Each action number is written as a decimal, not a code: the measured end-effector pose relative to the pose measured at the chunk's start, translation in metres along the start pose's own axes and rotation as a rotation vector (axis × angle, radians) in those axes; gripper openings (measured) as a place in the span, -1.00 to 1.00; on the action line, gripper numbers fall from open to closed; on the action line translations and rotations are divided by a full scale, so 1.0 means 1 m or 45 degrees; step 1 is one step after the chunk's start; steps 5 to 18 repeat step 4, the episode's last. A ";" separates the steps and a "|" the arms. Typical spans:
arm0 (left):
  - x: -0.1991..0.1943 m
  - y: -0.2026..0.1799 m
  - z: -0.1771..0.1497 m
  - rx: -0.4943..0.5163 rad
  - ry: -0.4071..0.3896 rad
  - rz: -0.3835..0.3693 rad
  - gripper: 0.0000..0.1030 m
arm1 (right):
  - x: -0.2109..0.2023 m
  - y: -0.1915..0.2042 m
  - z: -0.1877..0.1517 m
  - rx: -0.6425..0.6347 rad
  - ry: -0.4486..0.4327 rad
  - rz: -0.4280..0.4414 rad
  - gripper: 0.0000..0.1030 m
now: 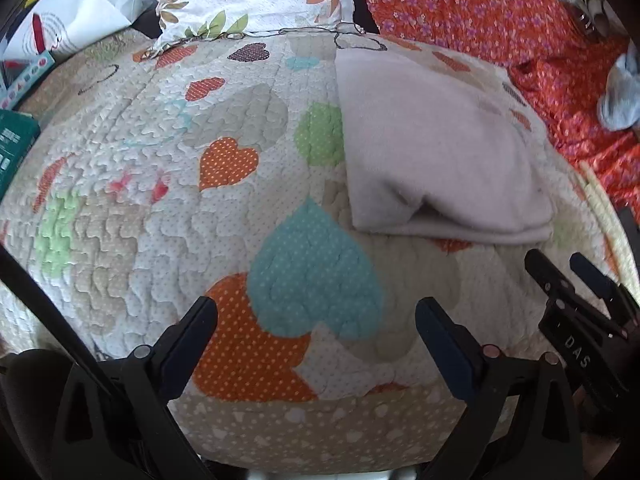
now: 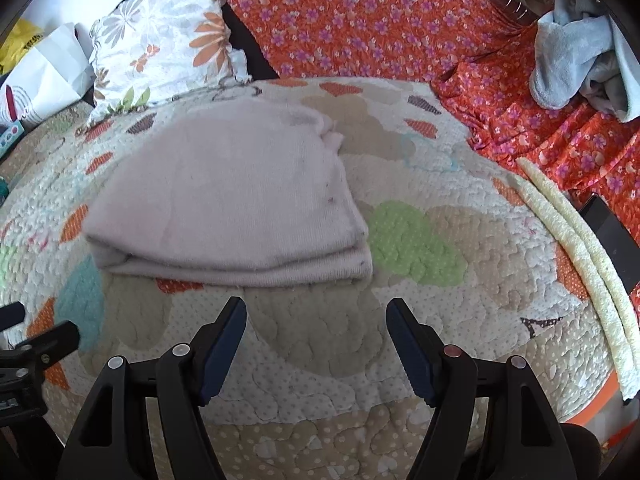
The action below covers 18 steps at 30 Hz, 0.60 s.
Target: Fold small clothes
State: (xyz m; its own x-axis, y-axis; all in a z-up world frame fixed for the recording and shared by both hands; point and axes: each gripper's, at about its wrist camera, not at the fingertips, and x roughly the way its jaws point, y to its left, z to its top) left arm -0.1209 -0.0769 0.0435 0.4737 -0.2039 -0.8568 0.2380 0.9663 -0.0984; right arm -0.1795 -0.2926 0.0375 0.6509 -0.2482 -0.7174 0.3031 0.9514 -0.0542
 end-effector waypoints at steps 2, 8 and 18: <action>-0.001 -0.001 0.004 -0.007 -0.005 -0.024 0.92 | -0.001 0.001 0.004 -0.003 0.003 0.010 0.51; -0.001 -0.001 0.010 -0.013 -0.010 -0.036 0.92 | -0.001 0.001 0.008 -0.006 0.008 0.022 0.51; -0.001 -0.001 0.010 -0.013 -0.010 -0.036 0.92 | -0.001 0.001 0.008 -0.006 0.008 0.022 0.51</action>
